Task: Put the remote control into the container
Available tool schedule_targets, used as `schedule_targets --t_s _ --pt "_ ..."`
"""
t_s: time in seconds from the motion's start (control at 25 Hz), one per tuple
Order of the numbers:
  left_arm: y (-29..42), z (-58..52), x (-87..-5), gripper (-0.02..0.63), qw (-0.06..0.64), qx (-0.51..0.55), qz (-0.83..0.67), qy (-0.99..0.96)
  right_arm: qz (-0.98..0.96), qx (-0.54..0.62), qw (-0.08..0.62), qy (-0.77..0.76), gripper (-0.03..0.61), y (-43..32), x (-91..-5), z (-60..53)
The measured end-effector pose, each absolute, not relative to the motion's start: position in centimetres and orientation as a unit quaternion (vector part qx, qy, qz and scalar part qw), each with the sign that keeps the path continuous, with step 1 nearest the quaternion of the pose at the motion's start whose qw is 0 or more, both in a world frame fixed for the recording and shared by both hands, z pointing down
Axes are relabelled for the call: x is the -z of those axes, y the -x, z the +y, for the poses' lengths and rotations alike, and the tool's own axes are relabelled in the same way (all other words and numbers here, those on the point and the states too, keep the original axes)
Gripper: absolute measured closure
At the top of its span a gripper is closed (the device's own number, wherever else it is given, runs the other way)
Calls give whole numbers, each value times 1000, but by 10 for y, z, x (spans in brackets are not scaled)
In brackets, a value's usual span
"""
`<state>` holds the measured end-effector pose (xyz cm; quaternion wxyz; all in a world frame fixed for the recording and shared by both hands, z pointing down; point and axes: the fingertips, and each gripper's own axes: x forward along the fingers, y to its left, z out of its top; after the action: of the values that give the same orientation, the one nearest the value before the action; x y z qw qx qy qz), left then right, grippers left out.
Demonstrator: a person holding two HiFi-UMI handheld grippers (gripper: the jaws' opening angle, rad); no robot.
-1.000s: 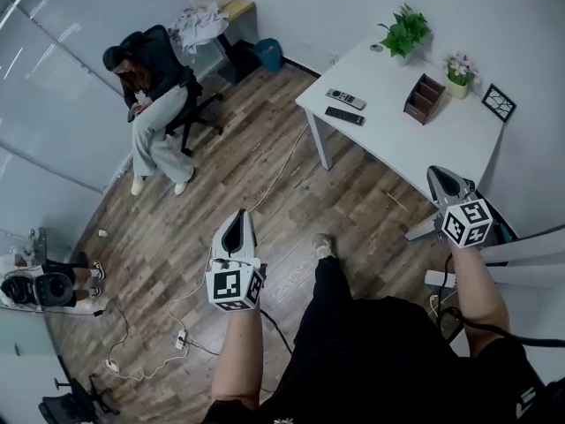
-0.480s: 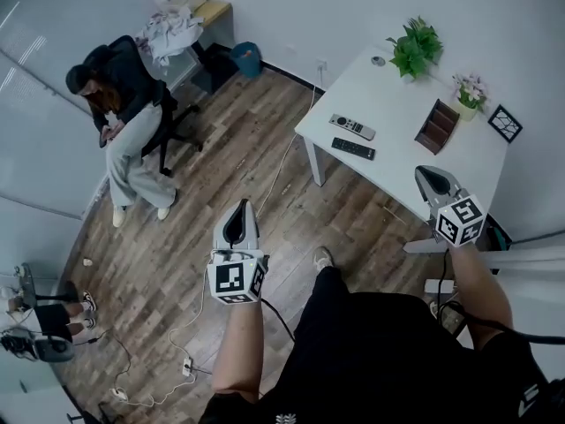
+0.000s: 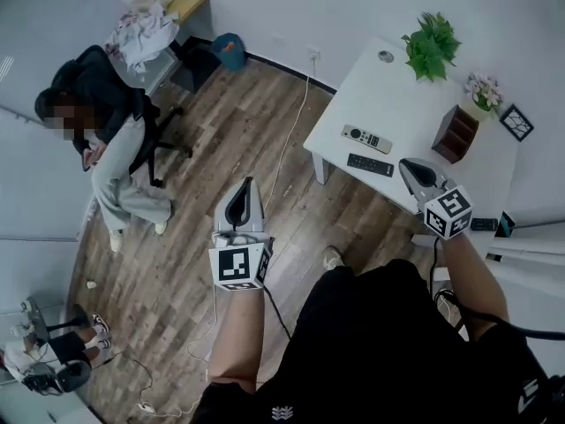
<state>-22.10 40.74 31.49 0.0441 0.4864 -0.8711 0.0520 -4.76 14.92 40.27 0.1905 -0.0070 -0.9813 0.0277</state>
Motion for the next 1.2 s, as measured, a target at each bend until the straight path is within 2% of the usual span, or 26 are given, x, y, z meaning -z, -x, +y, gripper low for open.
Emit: schedule_targets --t_s 0.2,0.56,0.72,1.0,1.2 --pt "249 378 -326 612 53 -44 -860 -505 -976 -25 216 2 577 67 -419 142" --pt "251 341 -365 612 96 -42 -846 -522 -967 -24 249 41 575 97 -454 141" --pt "256 326 -376 612 97 -50 -850 -515 -961 -21 264 77 575 115 -484 144" --pt "264 300 -418 612 137 -45 -858 -493 -945 -14 301 131 574 127 -544 139" --pt "261 293 -440 612 157 -39 -857 -489 -929 17 324 179 486 130 -565 150"
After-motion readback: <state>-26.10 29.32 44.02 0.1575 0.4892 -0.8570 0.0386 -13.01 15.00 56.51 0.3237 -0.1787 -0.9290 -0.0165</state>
